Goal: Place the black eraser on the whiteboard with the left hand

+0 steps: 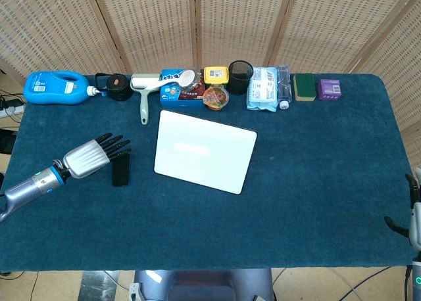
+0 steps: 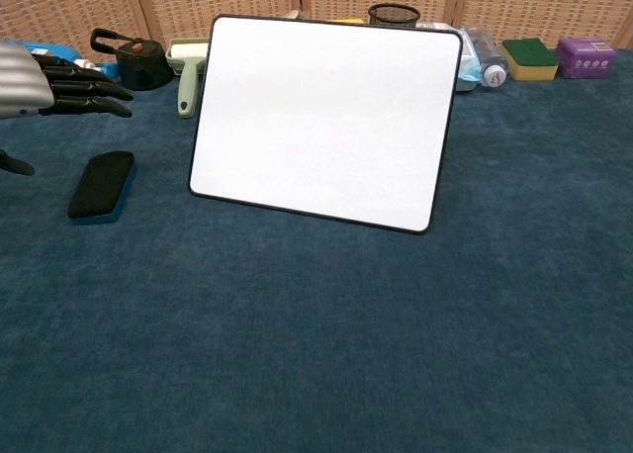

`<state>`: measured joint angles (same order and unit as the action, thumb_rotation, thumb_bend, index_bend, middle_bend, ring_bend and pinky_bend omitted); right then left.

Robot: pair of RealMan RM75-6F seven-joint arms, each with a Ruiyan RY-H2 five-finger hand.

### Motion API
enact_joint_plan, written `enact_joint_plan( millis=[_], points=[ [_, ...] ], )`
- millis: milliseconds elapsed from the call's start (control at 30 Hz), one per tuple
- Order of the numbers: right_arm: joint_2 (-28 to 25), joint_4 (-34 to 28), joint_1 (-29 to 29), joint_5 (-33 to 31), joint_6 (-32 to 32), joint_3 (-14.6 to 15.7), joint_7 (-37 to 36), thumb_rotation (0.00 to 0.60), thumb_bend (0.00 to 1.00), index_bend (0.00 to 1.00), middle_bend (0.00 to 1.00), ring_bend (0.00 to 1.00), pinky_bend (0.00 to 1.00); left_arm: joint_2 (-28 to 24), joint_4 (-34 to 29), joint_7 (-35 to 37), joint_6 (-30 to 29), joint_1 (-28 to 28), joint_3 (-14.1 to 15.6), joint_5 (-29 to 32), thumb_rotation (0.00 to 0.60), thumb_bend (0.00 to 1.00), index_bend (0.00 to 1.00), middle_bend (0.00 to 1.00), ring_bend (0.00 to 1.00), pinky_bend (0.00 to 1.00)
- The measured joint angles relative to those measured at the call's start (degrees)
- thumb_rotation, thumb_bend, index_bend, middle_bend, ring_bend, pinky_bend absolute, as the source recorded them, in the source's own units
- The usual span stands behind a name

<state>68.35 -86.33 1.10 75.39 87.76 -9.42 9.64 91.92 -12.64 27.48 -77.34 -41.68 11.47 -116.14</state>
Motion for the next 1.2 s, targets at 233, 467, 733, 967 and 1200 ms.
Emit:
enact_joint_plan(
  millis=[233,467,733,967,1200],
  points=[
    [0.00,0.11,0.11,-0.29,-0.24,-0.11,-0.20,0.600,0.02,0.08,0.07,0.10,0.10,1.40,0.75,-0.52,1.38,-1.82,2.19,-0.01,0.600,0.06,0.00,0.03,0.00,0.18],
    [-0.29,0.00,-0.03,-0.37,-0.23,-0.13,-0.86,0.600,0.02,0.08,0.07,0.10,0.10,2.31,0.55,-2.16,2.55,-3.19,5.22,-1.02,0.600,0.06,0.00,0.03,0.02,0.20],
    [-0.68,-0.21,-0.12,-0.55,-0.48,-0.18,-1.81,0.600,0.02,0.08,0.07,0.10,0.10,3.14,0.54,-2.95,3.58,-3.10,6.75,-0.63,0.600,0.06,0.01,0.06,0.06,0.23],
    [-0.88,-0.44,-0.07,-0.26,-0.69,0.00,-2.34,0.600,0.02,0.08,0.07,0.10,0.10,4.43,0.68,-4.91,3.43,-2.91,7.36,-0.08,0.600,0.09,0.26,0.24,0.21,0.37],
    [-1.02,-0.77,-0.23,0.32,-0.14,0.20,-2.35,0.600,0.02,0.08,0.07,0.10,0.10,5.41,0.59,-6.33,2.74,-2.82,7.62,0.75,0.600,0.12,0.49,0.40,0.32,0.46]
  ],
)
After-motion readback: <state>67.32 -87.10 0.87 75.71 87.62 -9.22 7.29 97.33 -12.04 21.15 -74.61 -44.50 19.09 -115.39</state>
